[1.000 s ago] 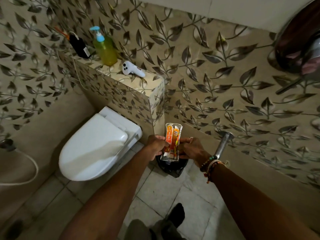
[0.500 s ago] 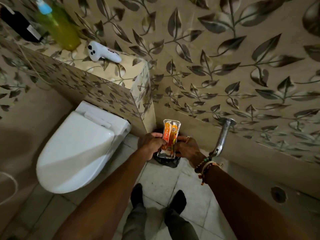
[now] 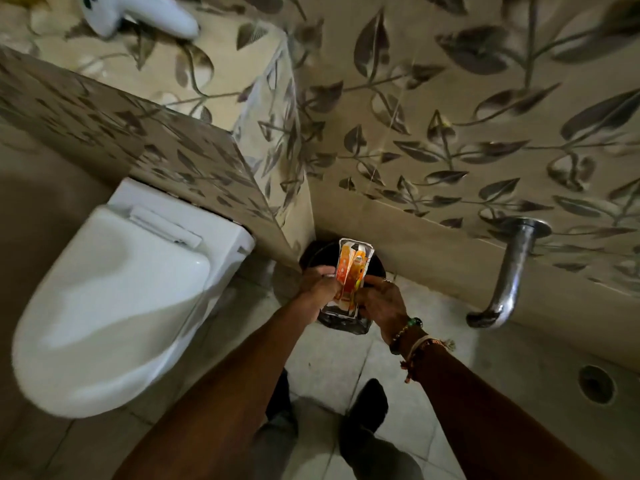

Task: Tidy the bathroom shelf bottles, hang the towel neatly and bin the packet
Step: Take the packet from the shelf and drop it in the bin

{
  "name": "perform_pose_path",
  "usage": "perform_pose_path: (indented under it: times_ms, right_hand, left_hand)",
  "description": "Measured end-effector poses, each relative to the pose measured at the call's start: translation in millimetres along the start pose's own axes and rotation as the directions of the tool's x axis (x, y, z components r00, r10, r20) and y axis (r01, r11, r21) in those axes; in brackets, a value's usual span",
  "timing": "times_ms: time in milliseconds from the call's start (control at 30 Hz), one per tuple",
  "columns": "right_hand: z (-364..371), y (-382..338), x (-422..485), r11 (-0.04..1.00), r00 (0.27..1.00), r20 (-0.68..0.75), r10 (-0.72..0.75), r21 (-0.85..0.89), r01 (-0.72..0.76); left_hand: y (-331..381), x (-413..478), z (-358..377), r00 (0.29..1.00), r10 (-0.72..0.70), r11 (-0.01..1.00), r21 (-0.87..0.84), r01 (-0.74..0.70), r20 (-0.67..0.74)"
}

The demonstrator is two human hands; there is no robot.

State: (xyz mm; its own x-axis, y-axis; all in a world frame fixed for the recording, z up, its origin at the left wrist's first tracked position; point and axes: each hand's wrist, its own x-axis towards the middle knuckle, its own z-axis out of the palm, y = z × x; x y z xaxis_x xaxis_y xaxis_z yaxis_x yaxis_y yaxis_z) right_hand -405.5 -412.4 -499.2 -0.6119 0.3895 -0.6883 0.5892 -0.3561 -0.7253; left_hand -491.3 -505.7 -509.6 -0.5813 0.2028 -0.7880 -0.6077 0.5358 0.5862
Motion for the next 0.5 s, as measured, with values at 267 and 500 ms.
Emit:
perform_pose_path:
  times_ms: [267,500]
  right_hand:
    - [-1,61,76,0.999,0.999,-0.048,0.018,-0.044,-0.020]
    - [4,124,140,0.997,0.995,-0.066,0.072,-0.001,-0.073]
  left_hand:
    - [-46,84,21,1.000,0.002,1.000,0.015,-0.002,0.018]
    - [-97,158,39,1.000,0.011,1.000,0.026,-0.011,0.002]
